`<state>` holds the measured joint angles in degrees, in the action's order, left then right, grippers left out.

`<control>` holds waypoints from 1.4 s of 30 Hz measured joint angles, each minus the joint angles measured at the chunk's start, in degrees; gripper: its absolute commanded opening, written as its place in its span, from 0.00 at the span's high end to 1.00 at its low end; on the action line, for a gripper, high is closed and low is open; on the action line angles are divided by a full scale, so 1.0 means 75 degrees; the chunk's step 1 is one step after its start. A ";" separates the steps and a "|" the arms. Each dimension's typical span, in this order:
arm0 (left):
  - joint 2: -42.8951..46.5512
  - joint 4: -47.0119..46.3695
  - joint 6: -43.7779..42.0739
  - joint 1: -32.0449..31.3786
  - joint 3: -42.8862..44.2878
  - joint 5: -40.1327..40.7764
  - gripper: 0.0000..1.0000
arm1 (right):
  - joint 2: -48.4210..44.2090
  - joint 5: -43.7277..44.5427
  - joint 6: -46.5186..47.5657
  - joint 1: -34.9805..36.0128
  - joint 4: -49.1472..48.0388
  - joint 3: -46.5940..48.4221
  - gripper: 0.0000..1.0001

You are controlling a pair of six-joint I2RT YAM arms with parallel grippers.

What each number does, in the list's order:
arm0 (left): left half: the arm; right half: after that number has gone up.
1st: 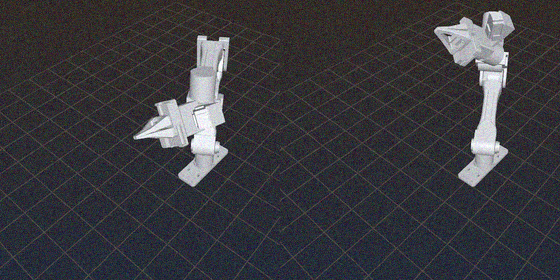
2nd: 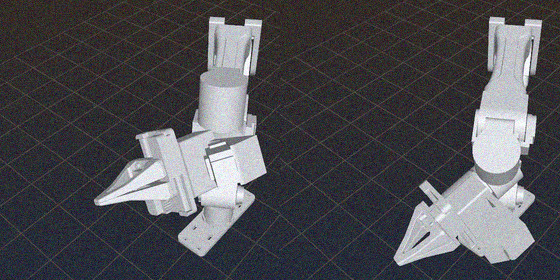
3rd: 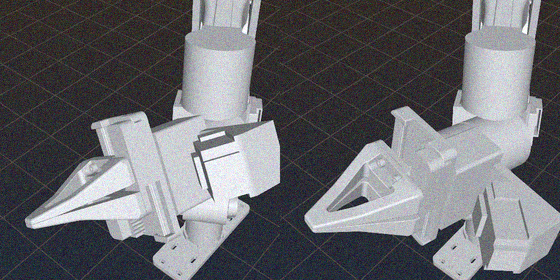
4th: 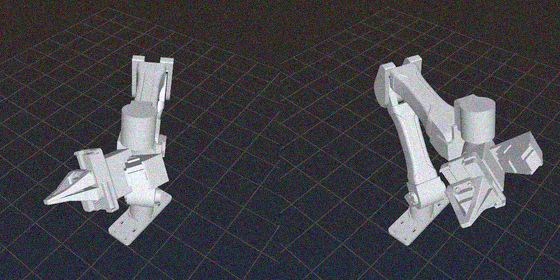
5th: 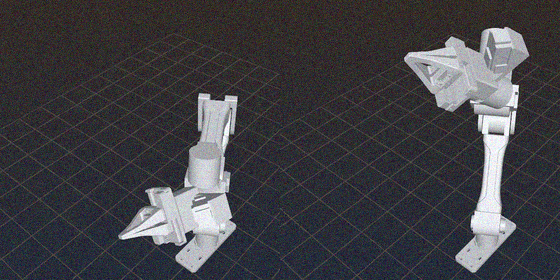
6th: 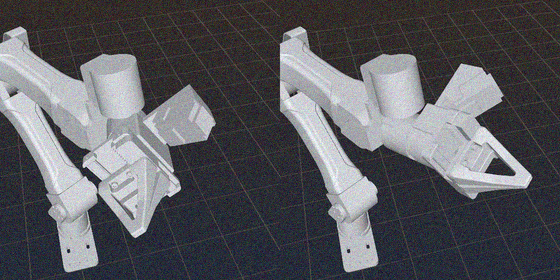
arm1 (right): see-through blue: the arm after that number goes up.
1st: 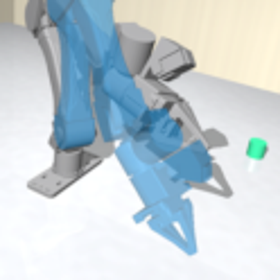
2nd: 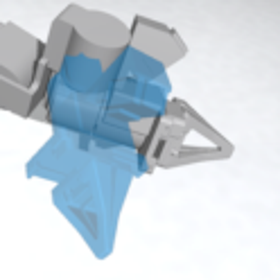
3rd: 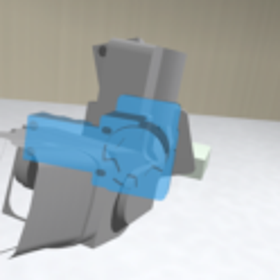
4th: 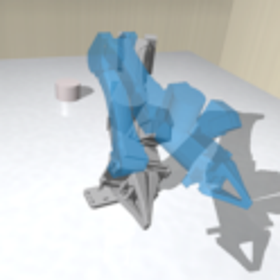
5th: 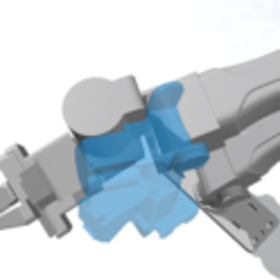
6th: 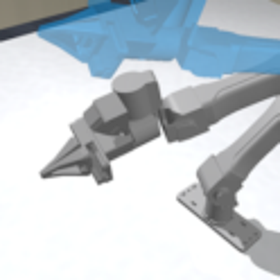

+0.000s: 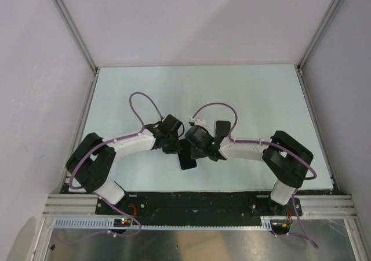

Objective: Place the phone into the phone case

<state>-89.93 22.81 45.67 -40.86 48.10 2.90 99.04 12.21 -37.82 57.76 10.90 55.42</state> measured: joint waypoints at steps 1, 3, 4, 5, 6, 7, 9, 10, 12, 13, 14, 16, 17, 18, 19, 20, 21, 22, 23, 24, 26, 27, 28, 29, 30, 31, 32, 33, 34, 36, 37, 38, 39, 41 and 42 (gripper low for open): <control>0.0012 0.0000 0.0000 -0.0003 -0.0003 0.0009 0.83 | -0.0012 -0.0047 0.0000 -0.0032 0.0015 0.0003 0.80; 0.0038 -0.0009 0.0015 -0.0009 -0.0015 0.0029 0.82 | -0.0026 -0.0210 -0.0003 -0.0131 0.0067 0.0032 0.66; 0.0064 -0.0029 0.0038 -0.0009 -0.0038 0.0038 0.82 | -0.0035 -0.0332 0.0000 -0.0195 0.0102 0.0047 0.57; 0.0096 -0.0070 0.0047 -0.0009 -0.0067 0.0047 0.81 | -0.0038 -0.0498 -0.0009 -0.0262 0.0117 0.0050 0.50; 0.0122 -0.0140 0.0050 -0.0006 -0.0096 0.0047 0.79 | -0.0038 -0.0641 -0.0015 -0.0306 0.0157 0.0050 0.43; 0.0137 -0.0207 0.0050 0.0000 -0.0117 0.0041 0.77 | -0.0041 -0.0764 -0.0006 -0.0344 0.0224 0.0050 0.37; 0.0169 -0.0291 0.0044 0.0047 -0.0154 -0.0038 0.70 | -0.0085 -0.0953 -0.0003 -0.0411 0.0312 0.0050 0.26; 0.0210 -0.0286 0.0041 0.0087 -0.0166 -0.0079 0.66 | -0.0140 -0.0988 0.0017 -0.0434 0.0353 0.0050 0.22; 0.0364 -0.0283 0.0003 0.0189 -0.0169 -0.0143 0.59 | -0.0274 -0.1017 0.0026 -0.0460 0.0452 0.0050 0.16; 0.0487 -0.0286 -0.0026 0.0268 -0.0169 -0.0175 0.55 | -0.0373 -0.1008 0.0047 -0.0469 0.0495 0.0050 0.13; 0.0676 -0.0280 -0.0041 0.0382 -0.0166 -0.0207 0.53 | -0.0449 -0.1003 0.0035 -0.0469 0.0513 0.0050 0.11; 0.1096 -0.0274 -0.0099 0.0539 -0.0152 -0.0221 0.48 | -0.0615 -0.0941 0.0035 -0.0463 0.0516 0.0050 0.08; 0.1218 -0.0274 -0.0114 0.0638 -0.0149 -0.0219 0.46 | -0.0676 -0.0906 0.0023 -0.0452 0.0510 0.0050 0.06; 0.1431 -0.0271 -0.0128 0.0752 -0.0146 -0.0219 0.45 | -0.0714 -0.0868 0.0017 -0.0428 0.0507 0.0052 0.05; 0.1641 -0.0248 -0.0149 0.0851 -0.0146 -0.0219 0.44 | -0.0726 -0.0801 -0.0006 -0.0388 0.0519 0.0073 0.03; 0.1848 -0.0219 -0.0154 0.0953 -0.0149 -0.0219 0.43 | -0.0717 -0.0731 -0.0029 -0.0323 0.0542 0.0108 0.02; 0.2046 -0.0189 -0.0157 0.1064 -0.0154 -0.0219 0.41 | -0.0676 -0.0647 -0.0067 -0.0248 0.0609 0.0172 0.01; 0.2206 -0.0169 -0.0160 0.1151 -0.0169 -0.0219 0.39 | -0.0624 -0.0560 -0.0111 -0.0160 0.0664 0.0251 0.01; 0.2404 -0.0160 -0.0166 0.1262 -0.0207 -0.0219 0.37 | -0.0525 -0.0443 -0.0163 -0.0052 0.0726 0.0364 0.01; 0.2608 -0.0134 -0.0178 0.1367 -0.0265 -0.0216 0.35 | -0.0408 -0.0326 -0.0204 0.0055 0.0772 0.0495 0.01; 0.2987 -0.0076 -0.0227 0.1536 -0.0420 -0.0216 0.31 | -0.0137 -0.0099 -0.0303 0.0248 0.0886 0.0778 0.00; 0.3156 -0.0035 -0.0248 0.1600 -0.0501 -0.0216 0.29 | 0.0003 0.0020 -0.0353 0.0335 0.0956 0.0912 0.01; 0.3299 0.0012 -0.0291 0.1644 -0.0580 -0.0216 0.28 | 0.0140 0.0140 -0.0382 0.0420 0.1040 0.1046 0.01; 0.3410 0.0070 -0.0306 0.1676 -0.0650 -0.0216 0.27 | 0.0291 0.0265 -0.0425 0.0504 0.1139 0.1195 0.00; 0.3483 0.0102 -0.0318 0.1690 -0.0705 -0.0216 0.26 | 0.0411 0.0361 -0.0460 0.0562 0.1209 0.1309 0.01; 0.3555 0.0143 -0.0335 0.1705 -0.0755 -0.0216 0.26 | 0.0560 0.0501 -0.0516 0.0632 0.1338 0.1454 0.01; 0.3605 0.0166 -0.0356 0.1708 -0.0799 -0.0219 0.26 | 0.0711 0.0662 -0.0571 0.0702 0.1480 0.1612 0.01; 0.3654 0.0201 -0.0361 0.1711 -0.0842 -0.0221 0.25 | 0.0839 0.0836 -0.0635 0.0769 0.1658 0.1766 0.01; 0.3701 0.0236 -0.0364 0.1711 -0.0886 -0.0221 0.25 | 0.0927 0.1000 -0.0697 0.0833 0.1810 0.1897 0.01; 0.3756 0.0248 -0.0370 0.1719 -0.0941 -0.0227 0.25 | 0.1061 0.1274 -0.0793 0.0938 0.2022 0.2072 0.01; 0.3777 0.0262 -0.0373 0.1719 -0.0956 -0.0227 0.25 | 0.1119 0.1405 -0.0845 0.0988 0.2107 0.2127 0.01; 0.3786 0.0274 -0.0373 0.1725 -0.0959 -0.0233 0.25 | 0.1172 0.1527 -0.0892 0.1035 0.2186 0.2171 0.01; 0.3794 0.0271 -0.0376 0.1725 -0.0959 -0.0236 0.25 | 0.1207 0.1623 -0.0930 0.1072 0.2244 0.2197 0.00; 0.3809 0.0274 -0.0376 0.1725 -0.0959 -0.0242 0.25 | 0.1236 0.1798 -0.0994 0.1137 0.2355 0.2229 0.01; 0.3812 0.0271 -0.0376 0.1725 -0.0959 -0.0245 0.25 | 0.1239 0.1839 -0.1020 0.1154 0.2410 0.2229 0.01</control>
<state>-61.34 24.84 42.85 -27.92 40.91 1.06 108.33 26.00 -45.47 66.41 28.97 72.14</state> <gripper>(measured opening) 0.748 0.993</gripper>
